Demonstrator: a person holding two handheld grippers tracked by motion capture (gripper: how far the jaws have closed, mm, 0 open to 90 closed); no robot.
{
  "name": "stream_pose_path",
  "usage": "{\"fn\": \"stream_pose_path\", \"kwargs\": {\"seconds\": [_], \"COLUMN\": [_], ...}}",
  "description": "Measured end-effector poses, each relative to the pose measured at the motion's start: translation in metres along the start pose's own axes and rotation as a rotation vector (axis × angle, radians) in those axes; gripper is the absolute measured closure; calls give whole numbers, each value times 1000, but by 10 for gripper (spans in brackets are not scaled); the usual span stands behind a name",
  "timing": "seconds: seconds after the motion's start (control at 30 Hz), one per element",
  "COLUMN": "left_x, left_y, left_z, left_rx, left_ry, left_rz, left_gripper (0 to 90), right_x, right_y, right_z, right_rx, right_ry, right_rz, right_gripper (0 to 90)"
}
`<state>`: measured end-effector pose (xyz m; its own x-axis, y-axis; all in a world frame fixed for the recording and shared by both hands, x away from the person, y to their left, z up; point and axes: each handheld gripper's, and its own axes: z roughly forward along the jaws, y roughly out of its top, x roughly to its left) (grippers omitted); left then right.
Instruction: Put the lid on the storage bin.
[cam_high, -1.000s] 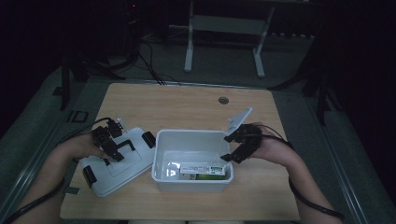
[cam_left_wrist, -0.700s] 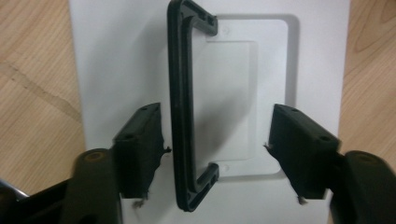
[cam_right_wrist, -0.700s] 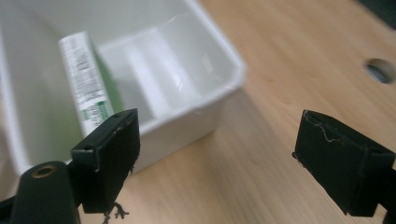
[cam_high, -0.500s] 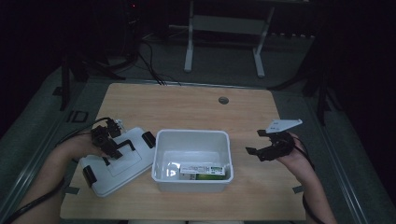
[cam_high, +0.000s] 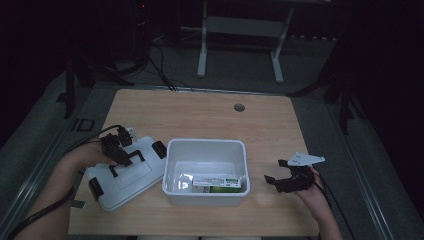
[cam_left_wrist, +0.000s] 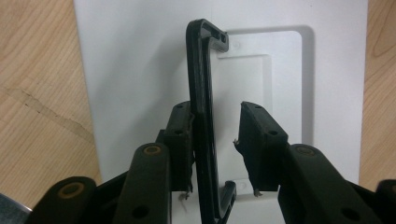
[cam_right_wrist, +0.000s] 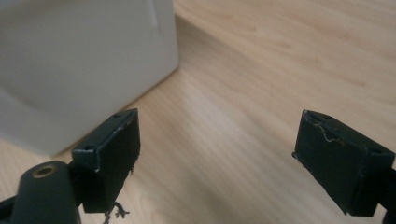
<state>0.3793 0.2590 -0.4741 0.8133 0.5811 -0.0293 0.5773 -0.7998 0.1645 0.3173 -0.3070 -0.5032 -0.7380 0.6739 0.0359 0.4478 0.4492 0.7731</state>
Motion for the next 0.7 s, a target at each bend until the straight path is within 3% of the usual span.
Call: {"fn": "stream_pose_path", "kwargs": {"seconds": [0.1,0.13,0.4,0.47,0.7], "left_x": [2,2,3,3,3], "left_y": [1,1,2,2,-1], "left_z": [1,2,5,4,-2], "left_rx": [7,3,-3,-9,-15], "left_ry": [-1,-4,-23,-45,-40], "left_rz": [-1,-7,-17,-22,-31], "left_gripper": [701,711,804,825,834], "right_x": [3,3,2,2,-2], "right_y": [-11,-19,-37,-43,-58], "right_z": [2,2,0,-1,2], "right_rx": [18,6,-28,-48,-54], "right_ry": [-14,-42,-93,-122,-138], "right_rz": [10,32,72,86,130], "right_gripper": [138,135,135,135,134]}}
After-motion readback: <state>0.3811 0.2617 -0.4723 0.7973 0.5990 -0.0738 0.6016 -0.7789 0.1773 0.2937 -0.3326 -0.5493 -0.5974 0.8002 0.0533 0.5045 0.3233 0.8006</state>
